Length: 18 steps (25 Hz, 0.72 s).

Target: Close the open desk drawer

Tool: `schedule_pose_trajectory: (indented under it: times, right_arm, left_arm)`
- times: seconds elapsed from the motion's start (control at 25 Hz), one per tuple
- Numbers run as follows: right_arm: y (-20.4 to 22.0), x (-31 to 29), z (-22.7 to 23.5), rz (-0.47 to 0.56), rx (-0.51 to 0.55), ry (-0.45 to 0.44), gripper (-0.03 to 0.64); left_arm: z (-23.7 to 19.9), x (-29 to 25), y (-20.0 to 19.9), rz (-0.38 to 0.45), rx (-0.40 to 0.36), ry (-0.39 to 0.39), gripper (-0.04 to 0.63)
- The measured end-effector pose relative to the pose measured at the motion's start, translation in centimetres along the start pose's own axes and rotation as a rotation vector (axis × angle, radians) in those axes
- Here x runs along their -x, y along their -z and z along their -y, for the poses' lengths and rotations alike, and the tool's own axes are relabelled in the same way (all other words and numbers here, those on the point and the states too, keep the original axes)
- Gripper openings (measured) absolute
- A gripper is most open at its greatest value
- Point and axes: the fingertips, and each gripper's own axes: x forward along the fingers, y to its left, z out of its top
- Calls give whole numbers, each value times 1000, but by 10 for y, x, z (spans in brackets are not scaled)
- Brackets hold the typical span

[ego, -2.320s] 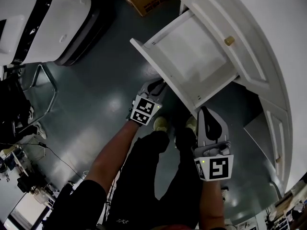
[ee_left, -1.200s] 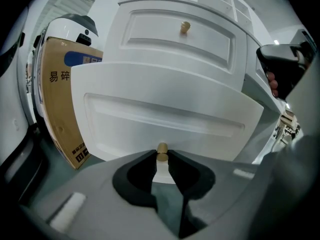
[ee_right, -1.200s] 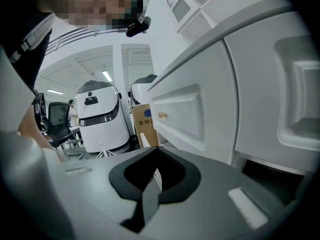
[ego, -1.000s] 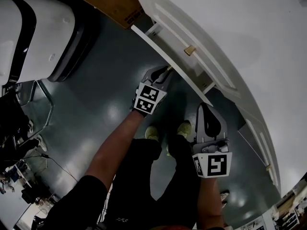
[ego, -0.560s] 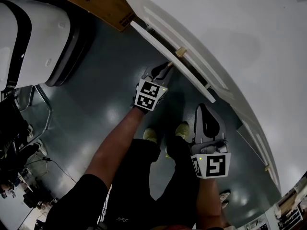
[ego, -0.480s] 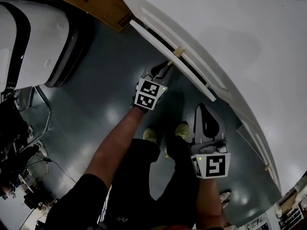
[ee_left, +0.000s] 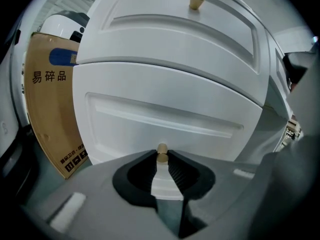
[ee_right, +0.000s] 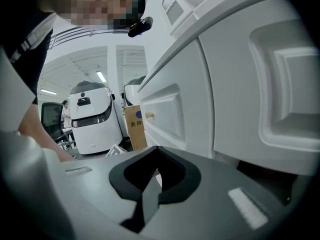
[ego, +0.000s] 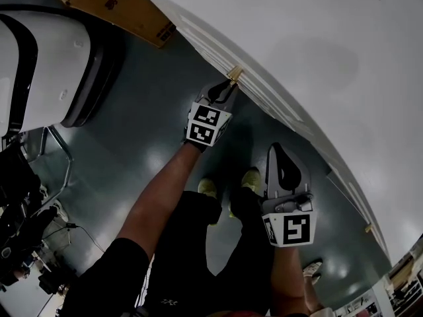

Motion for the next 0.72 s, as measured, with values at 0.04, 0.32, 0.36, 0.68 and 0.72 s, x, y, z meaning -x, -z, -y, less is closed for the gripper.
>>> schedule_pose_trajectory:
  times: [0.04,0.32,0.36,0.68,0.72]
  right_arm:
    - [0,1,1,1,-2,2,23]
    - [-6,1,-2,5,-10,-9,23]
    - [-8,2,-3,9,-14,-10,23]
    - [-35,15,-11,5,-76,-2,23]
    - [-43,19,-12,2,-81,1,23]
  left_arm:
    - [0,-1,0,-1,3,2,72]
    - [6,0,-4,25,0,36,117]
    - [7,1,-5,22,2,35,121]
    - [24,49,-28,9,22,62,123]
    - [30,60,-35,11,23,70,110]
